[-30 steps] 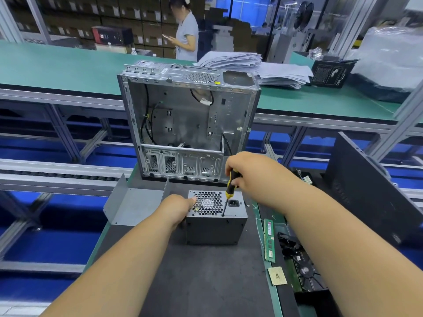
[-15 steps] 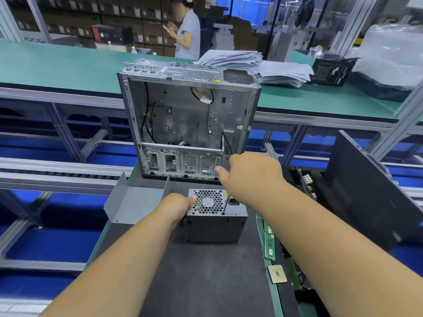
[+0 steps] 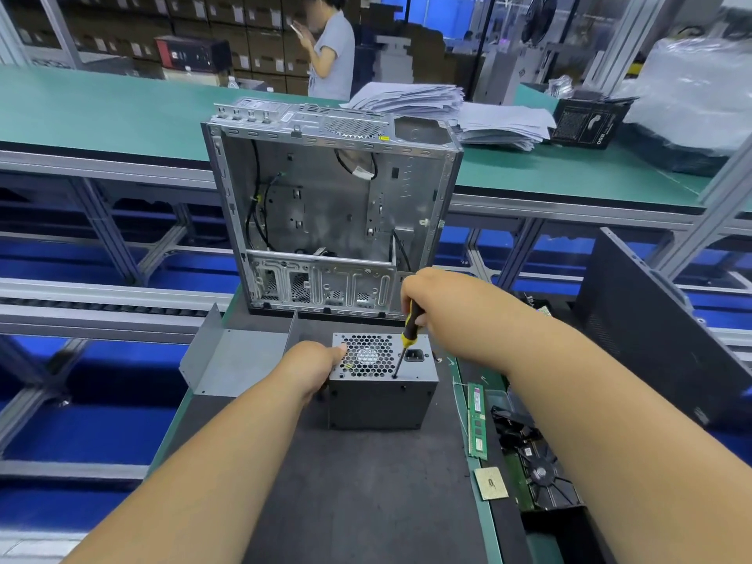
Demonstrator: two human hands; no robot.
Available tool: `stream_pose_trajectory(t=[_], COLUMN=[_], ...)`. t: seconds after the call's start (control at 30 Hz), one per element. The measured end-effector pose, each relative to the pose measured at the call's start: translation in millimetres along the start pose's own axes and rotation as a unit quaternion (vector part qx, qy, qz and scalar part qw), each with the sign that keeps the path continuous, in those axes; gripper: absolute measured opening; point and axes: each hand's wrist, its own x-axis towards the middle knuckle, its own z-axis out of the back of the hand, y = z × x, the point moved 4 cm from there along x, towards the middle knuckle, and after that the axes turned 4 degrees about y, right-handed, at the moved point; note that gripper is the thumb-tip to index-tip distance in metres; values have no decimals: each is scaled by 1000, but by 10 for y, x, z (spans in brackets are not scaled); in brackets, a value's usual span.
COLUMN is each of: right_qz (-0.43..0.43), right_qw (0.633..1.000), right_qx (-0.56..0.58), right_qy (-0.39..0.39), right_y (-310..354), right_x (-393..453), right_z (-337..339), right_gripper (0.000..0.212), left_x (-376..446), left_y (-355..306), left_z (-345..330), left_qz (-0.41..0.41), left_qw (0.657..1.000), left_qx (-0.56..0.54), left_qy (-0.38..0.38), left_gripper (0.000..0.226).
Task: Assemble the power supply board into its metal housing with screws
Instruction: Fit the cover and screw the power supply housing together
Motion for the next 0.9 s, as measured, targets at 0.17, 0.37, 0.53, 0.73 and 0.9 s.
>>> stream_pose_trajectory(t=[0.17, 0.37, 0.53, 0.73, 0.9], right_qz=[-23, -68, -172, -161, -21], right_qw=[999, 995, 982, 982, 944], right_qx=[-23, -73, -73, -83, 326], right_qy=[22, 23, -20, -61, -52], right_y=[-26, 58, 77, 195, -2], right_x=[50, 114, 145, 101, 33], right_z=[65, 103, 46, -81, -168], right_gripper=[11, 45, 37, 13, 19], left_x=[-27, -30, -58, -116, -214], left_y=[-14, 21, 22, -49, -120], left_z=[-5, -16, -18, -9, -8], left_qz=[-1, 0, -11, 0, -49], left_qw=[1000, 999, 999, 1000, 990], left_qx=[-16, -47, -36, 15, 131], left_qy=[7, 21, 20, 10, -35], left_gripper=[56, 56, 60, 56, 42])
